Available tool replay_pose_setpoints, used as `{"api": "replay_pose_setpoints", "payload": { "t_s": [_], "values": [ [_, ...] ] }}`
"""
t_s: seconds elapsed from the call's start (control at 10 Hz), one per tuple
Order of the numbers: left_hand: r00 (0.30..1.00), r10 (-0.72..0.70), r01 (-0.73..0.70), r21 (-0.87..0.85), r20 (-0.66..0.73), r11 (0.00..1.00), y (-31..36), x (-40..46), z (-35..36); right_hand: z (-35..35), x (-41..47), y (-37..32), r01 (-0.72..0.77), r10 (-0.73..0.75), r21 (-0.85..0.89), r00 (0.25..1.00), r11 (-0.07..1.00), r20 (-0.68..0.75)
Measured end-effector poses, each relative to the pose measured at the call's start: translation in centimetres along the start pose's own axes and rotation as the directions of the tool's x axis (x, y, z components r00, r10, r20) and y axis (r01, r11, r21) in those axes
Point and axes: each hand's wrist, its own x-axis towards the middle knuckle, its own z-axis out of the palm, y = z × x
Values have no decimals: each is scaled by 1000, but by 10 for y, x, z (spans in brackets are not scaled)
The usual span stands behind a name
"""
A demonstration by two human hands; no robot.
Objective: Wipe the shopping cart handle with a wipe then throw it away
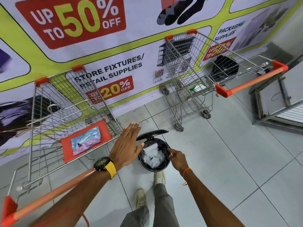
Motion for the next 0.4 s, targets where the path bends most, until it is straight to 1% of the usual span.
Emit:
{"api": "replay_pose_setpoints", "payload": {
  "t_s": [0.1, 0.2, 0.3, 0.4],
  "values": [
    [1000, 17, -18, 24, 22, 1000, 1, 0, -1, -4, -5, -4, 49, -49, -26, 999, 998, 9],
    [998, 23, -27, 77, 54, 997, 3, -2, -4, -10, -11, -16, 156, -157, -52, 987, 986, -23],
    [998, 1, -5, 65, 61, 998, 8, -1, -17, -16, -15, -41, 293, -301, -112, 952, 949, -58],
    [1000, -26, 25, 117, 3, 993, 8, -5, -31, -18, -18, -77, 453, -484, -233, 870, 860, -96]
  ]
}}
